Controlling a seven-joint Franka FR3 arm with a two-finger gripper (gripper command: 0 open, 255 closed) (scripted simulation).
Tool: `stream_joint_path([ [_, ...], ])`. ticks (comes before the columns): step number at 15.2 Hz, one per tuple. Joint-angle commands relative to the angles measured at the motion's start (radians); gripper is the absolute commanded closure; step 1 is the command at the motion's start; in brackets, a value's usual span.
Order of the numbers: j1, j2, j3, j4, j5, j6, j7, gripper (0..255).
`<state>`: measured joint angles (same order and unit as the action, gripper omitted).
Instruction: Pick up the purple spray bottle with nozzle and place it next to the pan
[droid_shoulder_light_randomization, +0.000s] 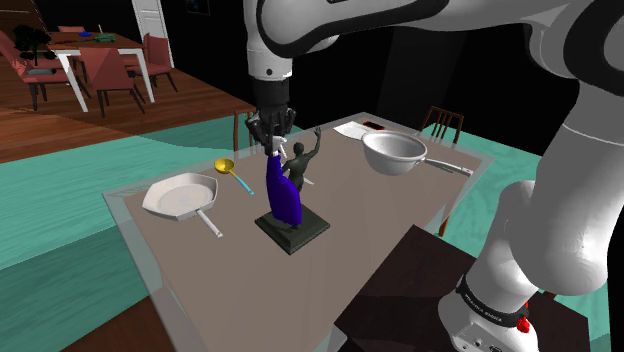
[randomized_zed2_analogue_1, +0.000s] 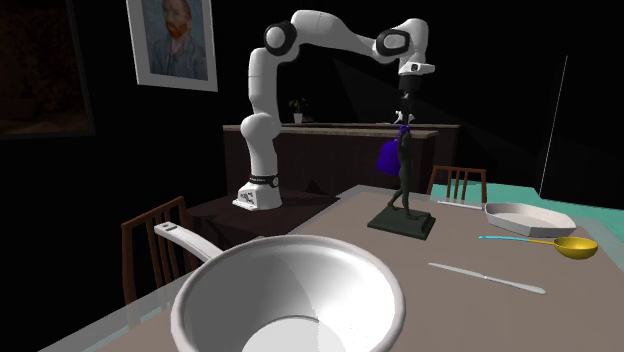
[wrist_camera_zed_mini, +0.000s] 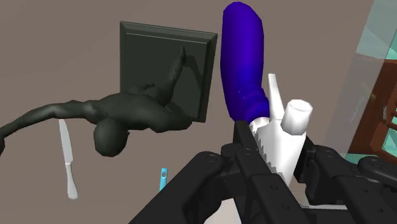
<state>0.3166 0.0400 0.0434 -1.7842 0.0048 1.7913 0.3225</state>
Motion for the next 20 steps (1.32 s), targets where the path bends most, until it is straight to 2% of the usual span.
stream_joint_path([
  [1,0.02,0.046,0.019,0.045,-0.002,0.002,0.041,255],
  [10,0.116,0.278,0.076,0.278,-0.03,0.0,0.196,255],
  [20,0.116,0.296,0.075,0.17,-0.033,0.127,0.197,255],
])
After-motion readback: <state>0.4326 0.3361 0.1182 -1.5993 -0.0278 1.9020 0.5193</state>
